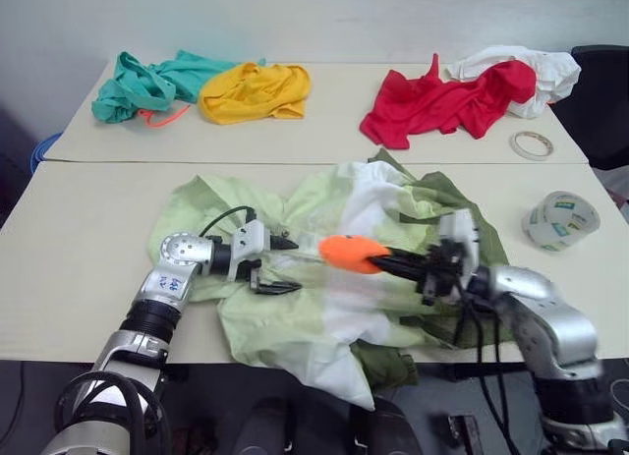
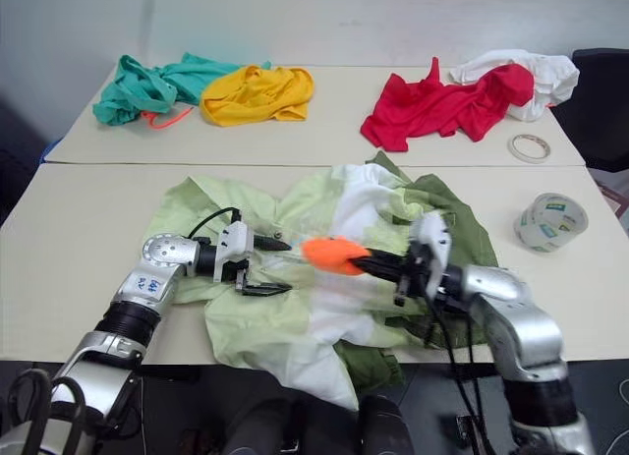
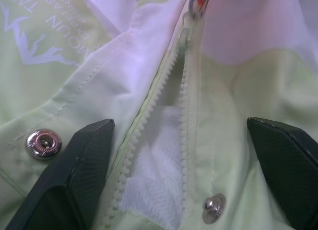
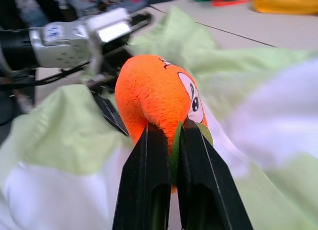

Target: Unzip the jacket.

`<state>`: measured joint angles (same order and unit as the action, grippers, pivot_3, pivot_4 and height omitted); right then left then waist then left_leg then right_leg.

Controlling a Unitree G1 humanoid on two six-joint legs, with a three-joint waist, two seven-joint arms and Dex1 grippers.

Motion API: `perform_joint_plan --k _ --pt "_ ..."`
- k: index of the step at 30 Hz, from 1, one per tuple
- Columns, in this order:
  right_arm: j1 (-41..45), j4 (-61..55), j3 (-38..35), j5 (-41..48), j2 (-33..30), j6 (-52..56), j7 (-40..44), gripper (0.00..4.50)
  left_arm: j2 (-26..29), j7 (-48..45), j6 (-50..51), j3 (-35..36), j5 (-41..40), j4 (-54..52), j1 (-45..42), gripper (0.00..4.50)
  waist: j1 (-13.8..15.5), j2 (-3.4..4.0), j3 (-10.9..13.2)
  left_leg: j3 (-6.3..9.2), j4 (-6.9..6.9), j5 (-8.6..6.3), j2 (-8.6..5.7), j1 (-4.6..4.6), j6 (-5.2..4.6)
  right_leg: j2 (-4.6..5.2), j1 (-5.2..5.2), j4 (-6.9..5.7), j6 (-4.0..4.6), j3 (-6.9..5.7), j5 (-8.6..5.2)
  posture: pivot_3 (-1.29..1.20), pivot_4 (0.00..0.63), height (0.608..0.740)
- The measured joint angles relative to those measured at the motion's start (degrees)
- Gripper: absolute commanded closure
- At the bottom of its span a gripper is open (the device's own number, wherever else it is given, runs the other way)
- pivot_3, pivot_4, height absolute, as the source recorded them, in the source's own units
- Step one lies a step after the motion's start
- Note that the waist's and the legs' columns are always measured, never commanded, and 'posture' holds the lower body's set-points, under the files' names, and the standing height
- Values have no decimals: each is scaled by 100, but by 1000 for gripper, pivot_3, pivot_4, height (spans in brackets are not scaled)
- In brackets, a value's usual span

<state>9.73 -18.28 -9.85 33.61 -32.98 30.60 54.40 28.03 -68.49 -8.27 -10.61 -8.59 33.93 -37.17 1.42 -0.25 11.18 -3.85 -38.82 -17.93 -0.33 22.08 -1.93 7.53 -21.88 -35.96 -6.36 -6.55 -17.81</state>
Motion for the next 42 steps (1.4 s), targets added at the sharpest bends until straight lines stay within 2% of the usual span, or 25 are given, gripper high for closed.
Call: perform_joint_plan --k 6,10,13,16,20,25,28,31,33,38,42 --pt "-1371 271 -1782 -99 -155 -594 -605 4473 -8 332 71 71 -2 -166 423 0 -9 22 -89 -11 71 -16 2 -106 0 14 92 50 0 22 0 0 150 740" --pt "-1729 983 -2759 -213 -163 -1143 -926 4473 -15 590 133 127 -3 -361 703 0 -17 81 -150 -12 88 -54 20 -164 8 14 146 104 4 54 -4 0 150 740" --pt "-1763 1690 -3261 -297 -350 -1371 -1151 4473 -18 735 194 126 -3 -448 805 0 -20 113 -174 -18 88 -61 20 -167 1 17 147 109 4 69 -4 0 150 740" --pt "-1733 2161 -3568 -488 -655 -1450 -1515 4473 10 855 199 44 15 -453 841 0 -26 148 -199 -25 90 -67 22 -175 -2 18 149 111 5 78 -5 0 150 740" --pt "-1525 2477 -3578 -758 -809 -1488 -2018 4473 1 985 180 41 22 -451 870 0 -24 169 -211 -25 96 -71 27 -183 -9 18 151 106 7 77 -6 0 150 740" --pt "-1207 2409 -3486 -717 -862 -1509 -2087 4473 -30 1010 113 86 0 -471 931 0 -27 175 -215 -25 96 -71 28 -183 -9 18 150 107 8 79 -6 0 150 740" --pt "-1190 2189 -3327 -389 -891 -1167 -1809 3648 -51 1021 226 269 -155 -688 1138 0 -29 171 -213 -24 98 -73 36 -174 -5 16 143 110 17 75 -12 0 150 740" --pt "-1454 2080 -3193 -399 -935 -1085 -1515 2624 -46 1011 643 523 -485 -1208 1431 0 -29 174 -212 -23 109 -67 38 -153 9 13 124 121 22 70 -15 0 150 740" --pt "-1591 2058 -3182 -467 -1097 -1324 -1225 1907 62 911 986 725 -791 -1669 1720 0 -68 168 -197 -24 109 -67 37 -137 8 11 115 124 22 69 -15 0 150 740" --pt "-1293 2044 -3324 -526 -1646 -2198 -571 164 650 637 1635 1398 -1623 -2892 2103 0 -169 86 -137 -13 101 -64 38 -119 10 11 108 132 18 58 -13 0 150 740" --pt "-717 1384 -2707 -219 -1838 -2465 207 164 1550 453 2133 2069 -2025 -3919 2664 0 -244 78 -123 -5 108 -65 50 -118 22 0 109 143 20 55 -13 0 150 740"
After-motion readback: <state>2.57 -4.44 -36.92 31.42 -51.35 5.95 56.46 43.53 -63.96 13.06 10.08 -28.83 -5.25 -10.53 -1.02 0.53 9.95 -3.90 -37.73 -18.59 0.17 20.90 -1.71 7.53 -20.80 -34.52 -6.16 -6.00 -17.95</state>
